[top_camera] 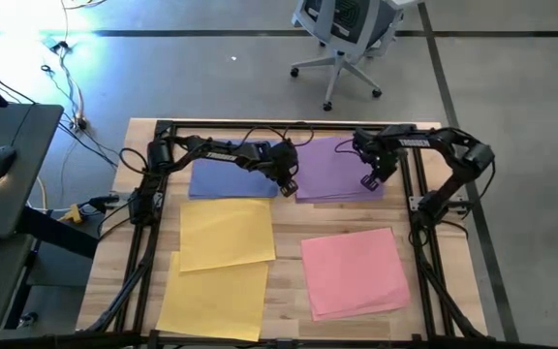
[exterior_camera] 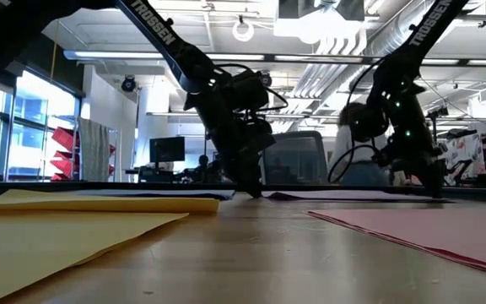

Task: Organize paper
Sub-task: Adjust the violet paper and blue paper

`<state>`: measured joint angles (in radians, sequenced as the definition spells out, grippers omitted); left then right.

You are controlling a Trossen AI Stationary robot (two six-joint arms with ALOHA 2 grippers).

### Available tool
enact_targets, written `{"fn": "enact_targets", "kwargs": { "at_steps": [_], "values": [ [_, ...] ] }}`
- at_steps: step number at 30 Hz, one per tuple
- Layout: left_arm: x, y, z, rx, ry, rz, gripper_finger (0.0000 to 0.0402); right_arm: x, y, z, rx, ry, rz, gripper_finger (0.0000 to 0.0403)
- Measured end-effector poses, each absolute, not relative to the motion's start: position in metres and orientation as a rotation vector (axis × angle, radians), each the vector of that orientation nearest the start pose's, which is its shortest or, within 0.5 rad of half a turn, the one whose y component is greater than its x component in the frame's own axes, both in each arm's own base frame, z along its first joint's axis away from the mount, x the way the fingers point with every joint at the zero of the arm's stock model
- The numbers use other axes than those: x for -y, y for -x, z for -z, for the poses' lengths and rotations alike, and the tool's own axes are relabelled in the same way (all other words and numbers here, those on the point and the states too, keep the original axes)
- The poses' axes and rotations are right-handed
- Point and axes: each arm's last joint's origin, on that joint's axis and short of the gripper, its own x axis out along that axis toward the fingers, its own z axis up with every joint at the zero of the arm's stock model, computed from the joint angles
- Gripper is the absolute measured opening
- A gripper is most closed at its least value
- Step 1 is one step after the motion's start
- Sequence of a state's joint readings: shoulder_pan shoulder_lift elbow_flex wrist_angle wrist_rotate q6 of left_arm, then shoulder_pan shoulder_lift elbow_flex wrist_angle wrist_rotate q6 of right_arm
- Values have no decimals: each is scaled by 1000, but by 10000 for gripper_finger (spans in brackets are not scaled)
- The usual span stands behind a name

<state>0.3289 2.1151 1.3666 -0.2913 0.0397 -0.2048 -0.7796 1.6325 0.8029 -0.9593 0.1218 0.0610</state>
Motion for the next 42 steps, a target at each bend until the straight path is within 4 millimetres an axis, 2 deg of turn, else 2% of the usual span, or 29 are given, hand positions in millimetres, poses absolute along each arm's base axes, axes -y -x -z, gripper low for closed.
{"fn": "enact_targets", "kwargs": {
  "at_steps": [3, 10, 15, 18, 23, 26, 28, 32, 35, 39, 42],
  "values": [
    [-136, -404, -123, -998, 373, -371, 2, 157, -161, -135, -1687, -667, 624, 0],
    [-136, -404, -123, -999, 375, -371, 2, 145, -163, -136, -1784, -606, 538, 0],
    [-135, -399, -132, -1036, 369, -392, 2, 140, -163, -144, -1803, -508, 580, 0],
    [-134, -397, -150, -1063, 360, -412, 2, 137, -162, -154, -1760, -497, 604, 0],
    [-142, -399, -204, -966, 330, -465, 2, 129, -160, -175, -1602, -559, 551, 0],
    [-163, -404, -229, -842, 330, -504, 0, 122, -165, -187, -1450, -570, 424, 0],
    [-184, -410, -238, -750, 342, -519, 0, 114, -168, -190, -1343, -573, 308, 0],
    [-219, -420, -223, -707, 379, -514, 0, 98, -176, -188, -1306, -558, 135, 0],
    [-233, -431, -207, -728, 409, -483, 0, 88, -185, -181, -1351, -535, 68, 0],
    [-235, -437, -194, -854, 382, -458, 0, 77, -195, -168, -1449, -491, 63, 0],
    [-230, -442, -198, -884, 311, -439, 0, 71, -203, -159, -1495, -484, 36, 0]
  ]
}}
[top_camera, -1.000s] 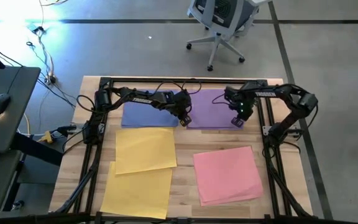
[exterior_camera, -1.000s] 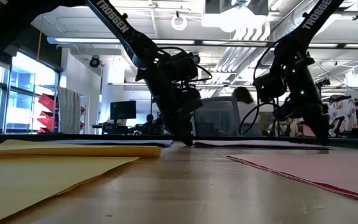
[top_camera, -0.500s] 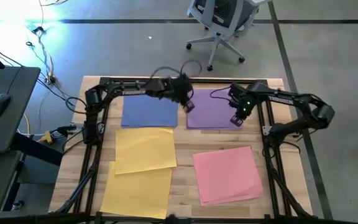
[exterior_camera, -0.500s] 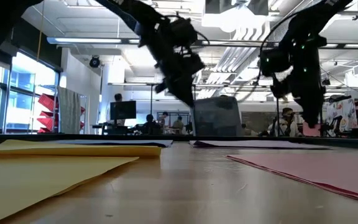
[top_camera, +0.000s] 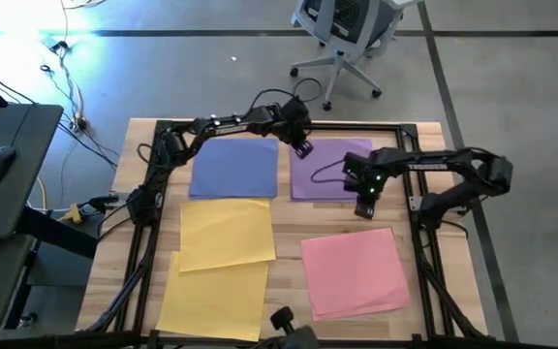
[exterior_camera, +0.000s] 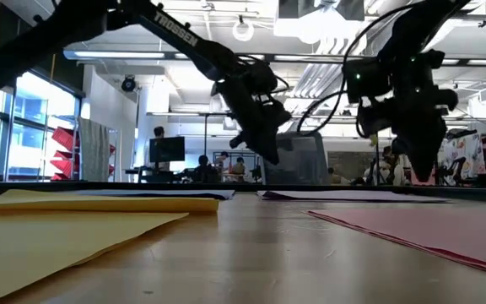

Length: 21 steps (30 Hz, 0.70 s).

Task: Organize paper
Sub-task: Adjust the violet paper and blue paper

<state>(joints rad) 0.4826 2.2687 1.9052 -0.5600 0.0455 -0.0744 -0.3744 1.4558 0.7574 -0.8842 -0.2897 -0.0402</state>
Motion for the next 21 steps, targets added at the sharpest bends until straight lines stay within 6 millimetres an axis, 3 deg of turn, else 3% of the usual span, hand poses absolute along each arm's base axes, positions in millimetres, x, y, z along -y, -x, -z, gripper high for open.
{"fn": "enact_targets", "kwargs": {
  "at_steps": [4, 10, 14, 18, 21],
  "values": [
    [-228, -447, -205, -852, 256, -473, 0, 70, -218, -148, -1436, -495, 67, 0],
    [-250, -446, -181, -839, 318, -548, 0, 80, -241, -140, -1274, -507, 222, 0],
    [-261, -442, -176, -851, 368, -598, 0, 83, -246, -130, -1269, -549, 256, 0],
    [-263, -440, -181, -869, 363, -593, 0, 83, -247, -129, -1265, -593, 258, 0],
    [-252, -441, -197, -931, 339, -503, 0, 80, -241, -143, -1276, -639, 242, 0]
  ]
}}
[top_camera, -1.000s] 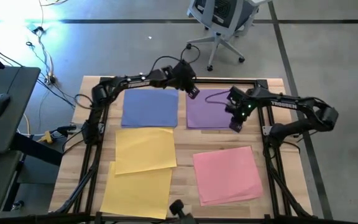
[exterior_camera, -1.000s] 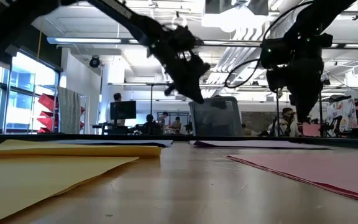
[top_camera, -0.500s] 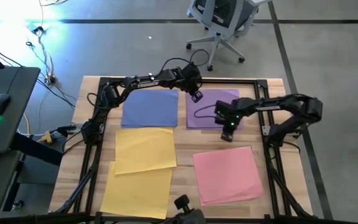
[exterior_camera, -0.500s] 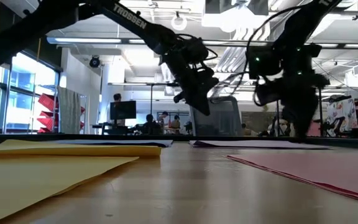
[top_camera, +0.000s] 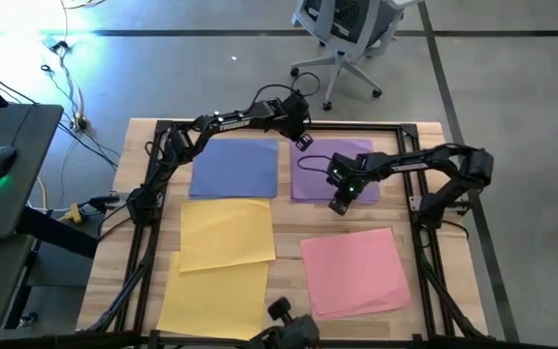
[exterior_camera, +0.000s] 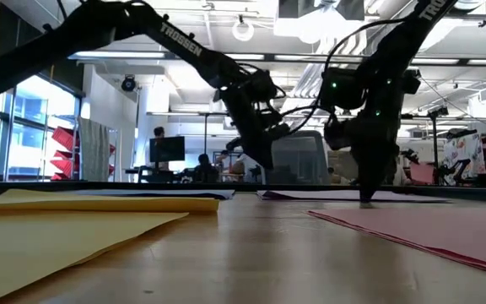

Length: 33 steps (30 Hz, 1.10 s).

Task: Organize paper
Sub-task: Adjust the violet paper and blue paper

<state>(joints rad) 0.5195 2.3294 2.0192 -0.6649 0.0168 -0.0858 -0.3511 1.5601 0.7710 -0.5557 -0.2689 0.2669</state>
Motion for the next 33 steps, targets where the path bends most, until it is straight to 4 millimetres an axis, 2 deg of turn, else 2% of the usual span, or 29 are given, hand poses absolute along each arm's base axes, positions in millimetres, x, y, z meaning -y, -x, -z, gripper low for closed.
{"fn": "enact_targets", "kwargs": {
  "at_steps": [2, 4, 8, 13, 17, 20, 23, 25, 28, 33],
  "values": [
    [-234, -440, -214, -979, 330, -404, 0, 86, -236, -161, -1237, -638, 307, 0],
    [-215, -440, -227, -1008, 323, -321, 0, 100, -228, -177, -1164, -612, 428, 0],
    [-173, -453, -227, -1043, 325, -160, 0, 147, -209, -194, -1006, -670, 600, 0],
    [-115, -487, -209, -986, 313, -1, 0, 209, -188, -182, -966, -722, 712, 0],
    [-82, -512, -185, -922, 265, 30, 0, 248, -191, -166, -1020, -706, 704, 0],
    [-71, -522, -170, -889, 229, 9, 0, 273, -199, -153, -1067, -697, 695, 0],
    [-65, -528, -150, -901, 246, -32, 0, 288, -206, -146, -1108, -671, 673, 0],
    [-65, -529, -138, -928, 271, -64, 0, 295, -208, -147, -1119, -628, 694, 0],
    [-65, -530, -123, -956, 317, -71, 0, 302, -210, -152, -1111, -555, 725, 0],
    [-61, -531, -115, -968, 328, -91, 0, 303, -208, -148, -1142, -532, 700, 0]
  ]
}}
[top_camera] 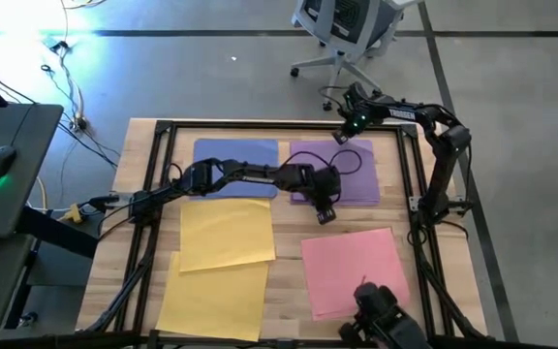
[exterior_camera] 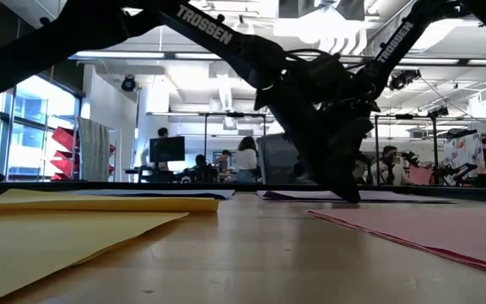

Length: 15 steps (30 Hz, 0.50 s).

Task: Organize paper
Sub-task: Adjust the violet paper and blue paper

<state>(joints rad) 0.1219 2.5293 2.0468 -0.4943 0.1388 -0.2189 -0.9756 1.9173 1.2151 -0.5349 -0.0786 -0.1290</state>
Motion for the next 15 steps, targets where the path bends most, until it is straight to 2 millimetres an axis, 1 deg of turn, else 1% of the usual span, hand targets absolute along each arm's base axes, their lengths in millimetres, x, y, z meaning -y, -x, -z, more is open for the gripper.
{"fn": "enact_targets", "kwargs": {
  "at_steps": [5, 11, 15],
  "values": [
    [-62, -531, -114, -968, 327, -129, 0, 298, -208, -146, -1191, -518, 653, 0],
    [-68, -530, -112, -971, 355, -156, 0, 292, -205, -144, -1236, -554, 580, 0],
    [-70, -533, -125, -974, 360, -169, 0, 289, -203, -144, -1263, -555, 557, 0]
  ]
}}
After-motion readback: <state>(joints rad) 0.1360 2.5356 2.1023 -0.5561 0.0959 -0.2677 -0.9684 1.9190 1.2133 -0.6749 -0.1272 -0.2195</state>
